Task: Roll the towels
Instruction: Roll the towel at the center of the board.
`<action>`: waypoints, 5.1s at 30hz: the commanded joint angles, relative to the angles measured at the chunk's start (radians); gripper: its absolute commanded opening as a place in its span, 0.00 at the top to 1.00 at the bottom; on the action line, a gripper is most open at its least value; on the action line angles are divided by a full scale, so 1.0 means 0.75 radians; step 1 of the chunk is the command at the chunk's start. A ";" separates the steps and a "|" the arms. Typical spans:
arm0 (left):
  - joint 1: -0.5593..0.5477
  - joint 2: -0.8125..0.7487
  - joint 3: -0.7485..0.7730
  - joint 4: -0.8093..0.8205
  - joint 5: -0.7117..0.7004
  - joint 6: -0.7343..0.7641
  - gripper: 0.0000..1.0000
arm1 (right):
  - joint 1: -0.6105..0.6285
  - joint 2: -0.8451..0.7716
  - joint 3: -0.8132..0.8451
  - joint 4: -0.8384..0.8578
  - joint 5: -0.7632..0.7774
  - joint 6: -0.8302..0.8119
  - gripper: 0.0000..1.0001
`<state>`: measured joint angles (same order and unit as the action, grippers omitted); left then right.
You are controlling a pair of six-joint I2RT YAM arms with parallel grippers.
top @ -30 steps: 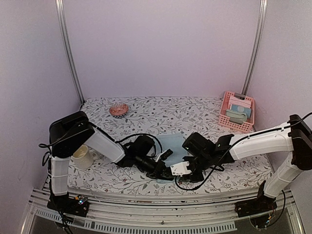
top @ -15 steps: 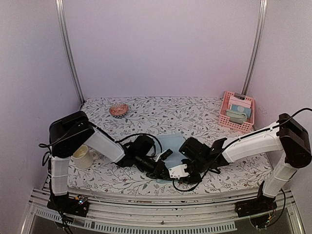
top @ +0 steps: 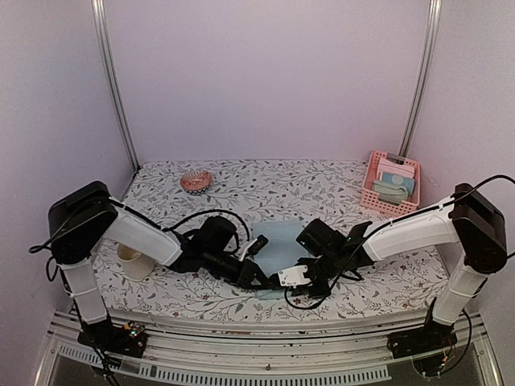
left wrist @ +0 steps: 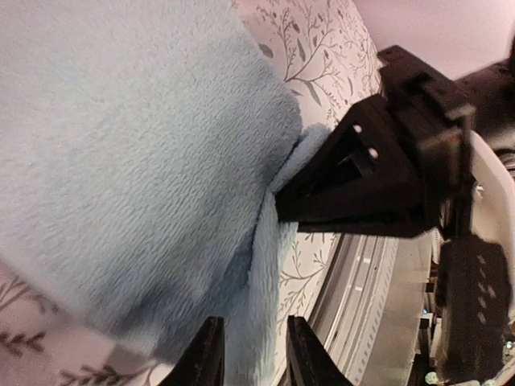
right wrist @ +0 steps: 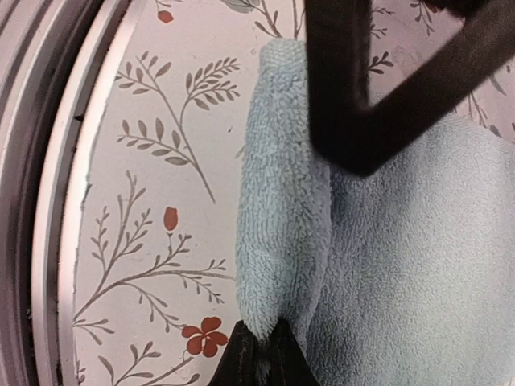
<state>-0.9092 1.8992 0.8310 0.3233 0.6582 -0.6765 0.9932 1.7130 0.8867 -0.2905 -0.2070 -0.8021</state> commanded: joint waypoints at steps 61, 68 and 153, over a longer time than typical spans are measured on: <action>-0.474 0.055 0.207 -0.217 -0.932 1.153 0.78 | -0.422 0.650 0.654 -1.156 -0.988 -0.168 0.96; -0.448 0.039 0.187 -0.229 -0.939 1.109 1.00 | -0.422 0.655 0.649 -1.181 -1.012 -0.193 0.96; -0.543 -0.498 -0.214 -0.057 -1.199 0.944 0.78 | -0.343 0.715 0.594 -1.195 -0.954 -0.066 0.95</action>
<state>-1.2648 1.4925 0.6128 0.2222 -0.1566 -0.1192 0.7452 2.1765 1.3014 -1.0760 -0.9482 -0.8337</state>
